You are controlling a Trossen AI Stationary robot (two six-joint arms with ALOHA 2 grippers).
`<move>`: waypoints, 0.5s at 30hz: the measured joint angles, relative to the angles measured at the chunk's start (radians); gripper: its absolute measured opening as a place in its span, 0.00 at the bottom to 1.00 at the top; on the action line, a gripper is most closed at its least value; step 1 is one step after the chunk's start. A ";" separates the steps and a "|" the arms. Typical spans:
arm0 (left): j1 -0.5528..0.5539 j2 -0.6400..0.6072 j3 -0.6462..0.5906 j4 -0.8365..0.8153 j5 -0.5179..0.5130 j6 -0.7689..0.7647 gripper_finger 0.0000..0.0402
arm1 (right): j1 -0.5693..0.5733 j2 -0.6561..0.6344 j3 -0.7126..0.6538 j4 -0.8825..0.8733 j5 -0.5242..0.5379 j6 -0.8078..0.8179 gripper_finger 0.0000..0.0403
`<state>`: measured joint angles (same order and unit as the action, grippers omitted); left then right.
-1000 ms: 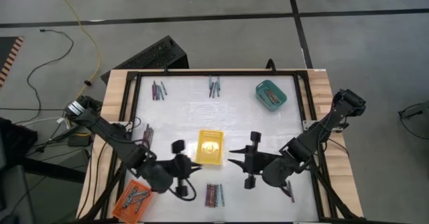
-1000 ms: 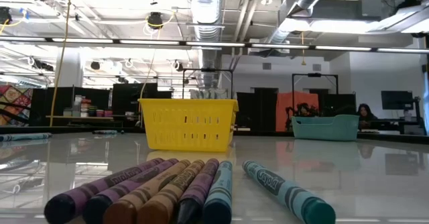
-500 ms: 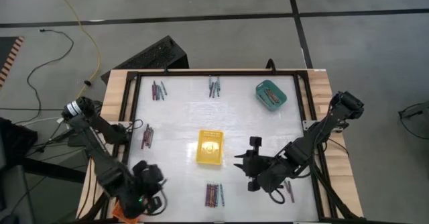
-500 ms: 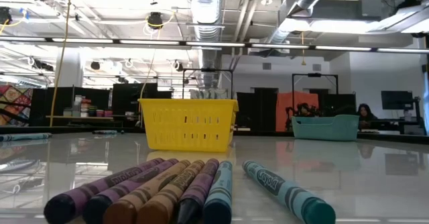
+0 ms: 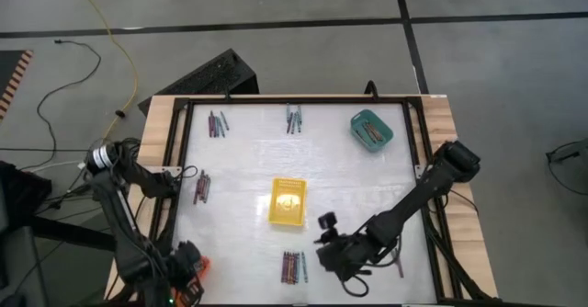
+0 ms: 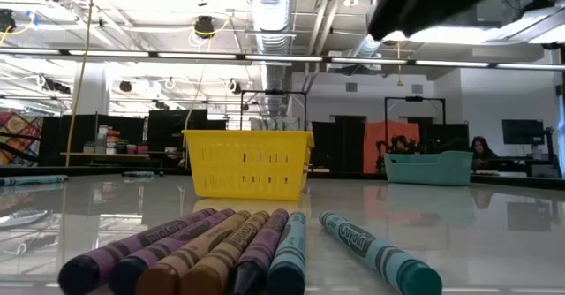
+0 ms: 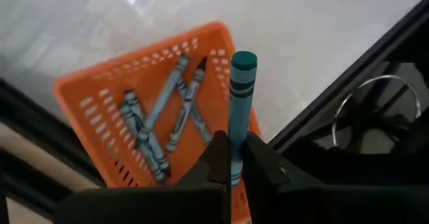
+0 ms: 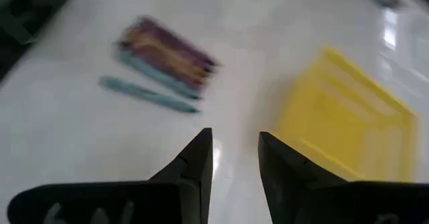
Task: Sort crayons
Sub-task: Put the light blue crayon into the orange basket
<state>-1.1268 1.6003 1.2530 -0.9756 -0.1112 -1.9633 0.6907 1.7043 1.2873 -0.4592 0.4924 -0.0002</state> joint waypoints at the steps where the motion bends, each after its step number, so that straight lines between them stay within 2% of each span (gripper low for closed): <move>1: -0.001 0.004 0.000 0.000 0.011 -0.009 0.00 | 0.000 0.013 0.000 0.022 -0.029 -0.026 0.29; 7: -0.020 0.021 -0.001 0.005 0.088 -0.061 0.00 | -0.020 0.064 0.000 0.078 -0.193 -0.102 0.29; 15: -0.030 0.018 -0.065 0.095 0.138 -0.092 0.03 | -0.060 0.115 0.000 0.121 -0.323 -0.230 0.29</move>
<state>-1.1571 1.6179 1.1878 -0.8805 0.0264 -2.0552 0.6309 1.8198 1.2873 -0.3386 0.1696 -0.2307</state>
